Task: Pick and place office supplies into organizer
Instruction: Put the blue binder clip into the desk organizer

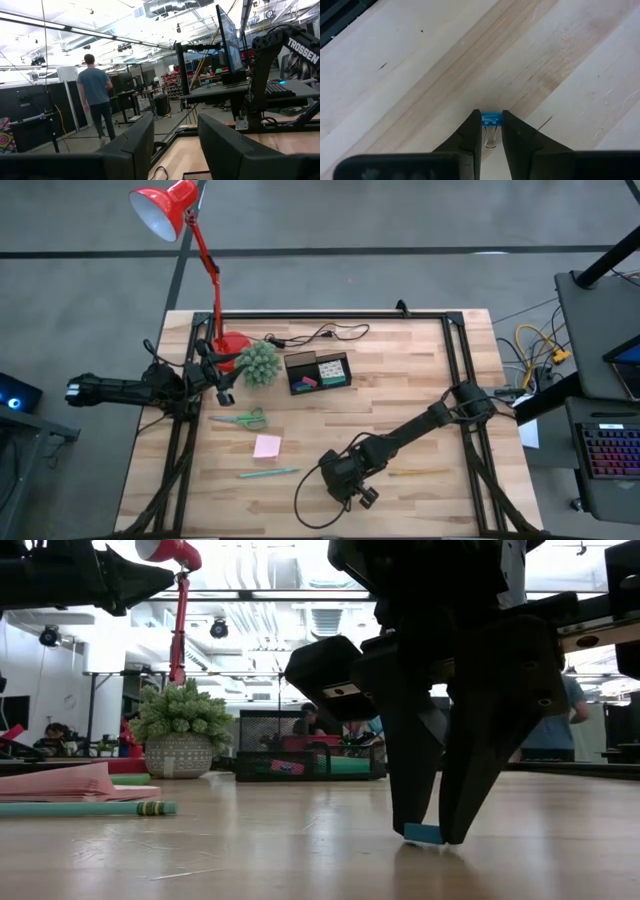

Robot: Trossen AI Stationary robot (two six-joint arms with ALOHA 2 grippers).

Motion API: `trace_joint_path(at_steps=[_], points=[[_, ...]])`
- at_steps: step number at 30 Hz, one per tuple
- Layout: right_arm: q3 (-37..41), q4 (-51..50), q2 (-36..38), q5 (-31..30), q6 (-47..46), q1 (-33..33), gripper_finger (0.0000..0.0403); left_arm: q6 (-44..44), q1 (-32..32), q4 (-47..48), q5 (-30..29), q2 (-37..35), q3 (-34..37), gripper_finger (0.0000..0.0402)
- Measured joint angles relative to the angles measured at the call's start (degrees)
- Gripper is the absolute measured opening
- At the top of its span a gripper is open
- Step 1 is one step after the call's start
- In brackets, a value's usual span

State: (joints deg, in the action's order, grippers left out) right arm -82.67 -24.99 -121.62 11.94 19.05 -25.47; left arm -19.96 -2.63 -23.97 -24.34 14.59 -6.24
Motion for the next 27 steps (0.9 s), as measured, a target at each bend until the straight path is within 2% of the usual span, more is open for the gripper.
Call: trace_joint_path(at_steps=[27], points=[[-0.1, 0.4, 0.4, -0.6, -0.6, 2.0, 0.0054, 0.0, 0.0, 0.0, 0.0, 0.0, 0.0, 0.0139]])
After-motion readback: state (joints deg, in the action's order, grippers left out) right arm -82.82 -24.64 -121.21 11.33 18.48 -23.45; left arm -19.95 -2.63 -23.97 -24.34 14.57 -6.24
